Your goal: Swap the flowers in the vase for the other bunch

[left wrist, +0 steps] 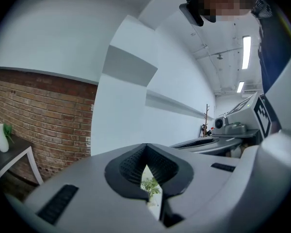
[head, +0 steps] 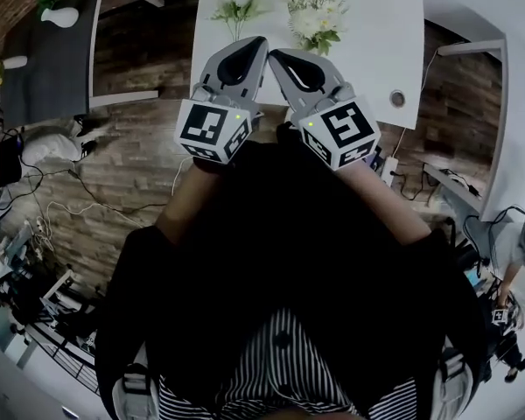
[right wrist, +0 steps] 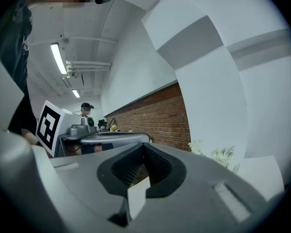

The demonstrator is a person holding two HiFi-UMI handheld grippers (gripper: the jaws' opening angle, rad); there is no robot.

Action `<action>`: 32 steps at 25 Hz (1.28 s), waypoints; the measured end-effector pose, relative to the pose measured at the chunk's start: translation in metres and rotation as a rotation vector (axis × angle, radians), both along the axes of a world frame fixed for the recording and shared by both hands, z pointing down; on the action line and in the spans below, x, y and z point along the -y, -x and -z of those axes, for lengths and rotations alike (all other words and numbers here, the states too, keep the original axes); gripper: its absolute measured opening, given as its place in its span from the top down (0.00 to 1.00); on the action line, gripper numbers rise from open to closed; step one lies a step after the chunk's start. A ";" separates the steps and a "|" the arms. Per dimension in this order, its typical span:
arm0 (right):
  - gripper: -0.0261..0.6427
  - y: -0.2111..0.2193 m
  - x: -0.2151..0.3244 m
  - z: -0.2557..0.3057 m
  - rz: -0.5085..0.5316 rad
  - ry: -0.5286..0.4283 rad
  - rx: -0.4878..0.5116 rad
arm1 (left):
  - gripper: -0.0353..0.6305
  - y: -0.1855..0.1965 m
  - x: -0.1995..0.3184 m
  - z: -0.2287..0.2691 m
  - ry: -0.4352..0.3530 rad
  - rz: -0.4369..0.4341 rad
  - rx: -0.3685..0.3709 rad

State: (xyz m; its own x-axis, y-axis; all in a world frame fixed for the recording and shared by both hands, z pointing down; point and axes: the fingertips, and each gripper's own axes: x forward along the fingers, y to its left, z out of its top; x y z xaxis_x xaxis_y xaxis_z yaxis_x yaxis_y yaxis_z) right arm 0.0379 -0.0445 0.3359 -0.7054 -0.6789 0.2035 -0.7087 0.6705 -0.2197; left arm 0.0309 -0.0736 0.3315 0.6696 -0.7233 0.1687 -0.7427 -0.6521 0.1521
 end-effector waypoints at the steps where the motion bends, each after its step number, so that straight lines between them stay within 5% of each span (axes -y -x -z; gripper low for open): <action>1: 0.96 0.002 0.003 -0.002 0.009 0.007 0.009 | 0.94 0.003 0.003 -0.002 0.007 0.010 0.007; 8: 0.96 0.015 0.019 -0.010 0.028 0.036 0.031 | 0.94 0.015 0.018 -0.011 0.034 0.018 0.047; 20: 0.96 0.005 0.054 0.031 -0.136 -0.087 -0.030 | 0.94 -0.002 0.057 0.032 -0.072 -0.149 0.001; 32: 0.95 0.012 0.064 0.006 -0.184 -0.004 -0.020 | 0.94 0.002 0.067 0.005 0.012 -0.261 -0.009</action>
State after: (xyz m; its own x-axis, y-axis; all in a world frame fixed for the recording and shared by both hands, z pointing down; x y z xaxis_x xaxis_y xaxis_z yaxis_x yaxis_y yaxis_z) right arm 0.0255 -0.1081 0.3300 -0.5653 -0.7969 0.2130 -0.8235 0.5301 -0.2020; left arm 0.0289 -0.1402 0.3268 0.8350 -0.5236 0.1691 -0.5479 -0.8197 0.1671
